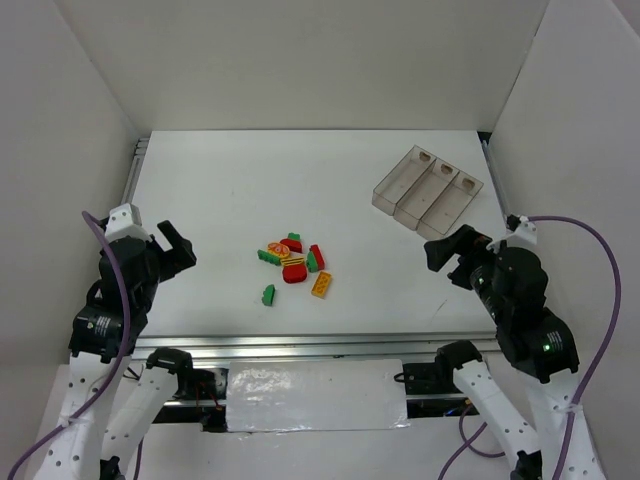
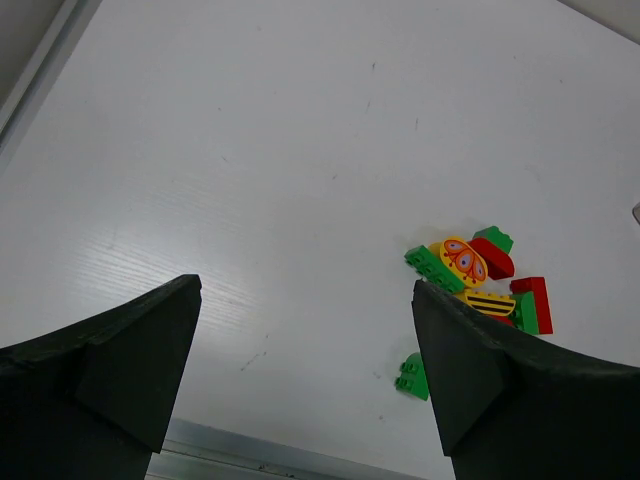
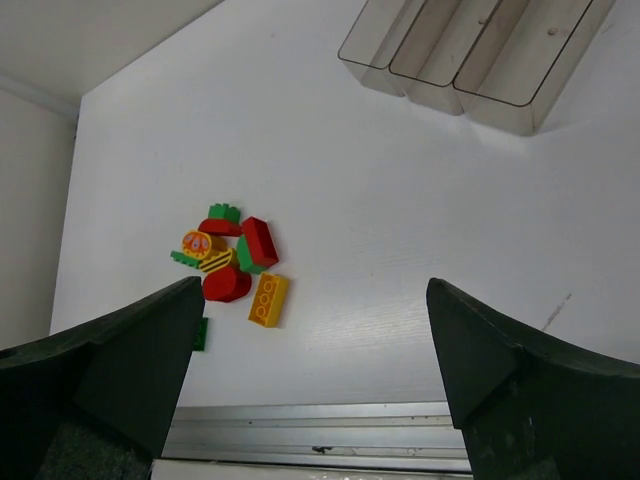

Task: Sort the legos into containers by color

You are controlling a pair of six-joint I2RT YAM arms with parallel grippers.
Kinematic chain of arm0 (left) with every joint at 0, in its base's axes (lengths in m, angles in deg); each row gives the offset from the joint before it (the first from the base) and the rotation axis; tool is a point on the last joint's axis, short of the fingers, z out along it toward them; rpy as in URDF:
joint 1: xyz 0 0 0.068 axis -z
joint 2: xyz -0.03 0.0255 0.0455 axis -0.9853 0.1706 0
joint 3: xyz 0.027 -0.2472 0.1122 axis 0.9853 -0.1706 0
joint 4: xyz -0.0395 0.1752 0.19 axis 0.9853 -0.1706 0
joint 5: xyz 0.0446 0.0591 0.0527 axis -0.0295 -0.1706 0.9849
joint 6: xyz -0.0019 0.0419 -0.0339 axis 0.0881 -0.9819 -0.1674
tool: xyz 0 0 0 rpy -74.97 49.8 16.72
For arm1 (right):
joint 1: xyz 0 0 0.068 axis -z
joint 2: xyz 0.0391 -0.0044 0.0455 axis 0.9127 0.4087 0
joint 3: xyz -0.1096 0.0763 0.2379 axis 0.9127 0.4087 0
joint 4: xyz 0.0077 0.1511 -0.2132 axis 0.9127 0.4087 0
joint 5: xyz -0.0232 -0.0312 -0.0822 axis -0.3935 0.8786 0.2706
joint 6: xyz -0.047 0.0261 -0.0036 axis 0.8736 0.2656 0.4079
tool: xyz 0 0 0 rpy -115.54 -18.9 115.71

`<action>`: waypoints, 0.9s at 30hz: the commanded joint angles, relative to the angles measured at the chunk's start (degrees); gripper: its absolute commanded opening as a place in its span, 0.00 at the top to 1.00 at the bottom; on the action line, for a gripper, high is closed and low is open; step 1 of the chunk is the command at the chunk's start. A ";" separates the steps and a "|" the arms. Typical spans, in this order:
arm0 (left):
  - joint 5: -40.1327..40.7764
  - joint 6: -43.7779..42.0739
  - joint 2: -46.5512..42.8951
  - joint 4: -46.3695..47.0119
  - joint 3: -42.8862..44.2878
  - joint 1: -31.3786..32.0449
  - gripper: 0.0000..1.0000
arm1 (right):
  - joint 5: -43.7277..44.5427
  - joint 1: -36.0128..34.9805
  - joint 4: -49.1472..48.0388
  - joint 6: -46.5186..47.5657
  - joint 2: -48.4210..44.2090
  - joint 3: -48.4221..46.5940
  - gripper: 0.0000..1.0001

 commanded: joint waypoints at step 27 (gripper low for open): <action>-3.71 -0.93 1.41 2.85 -0.57 0.15 0.00 | 19.46 -39.77 -14.66 -26.27 67.69 -10.53 0.04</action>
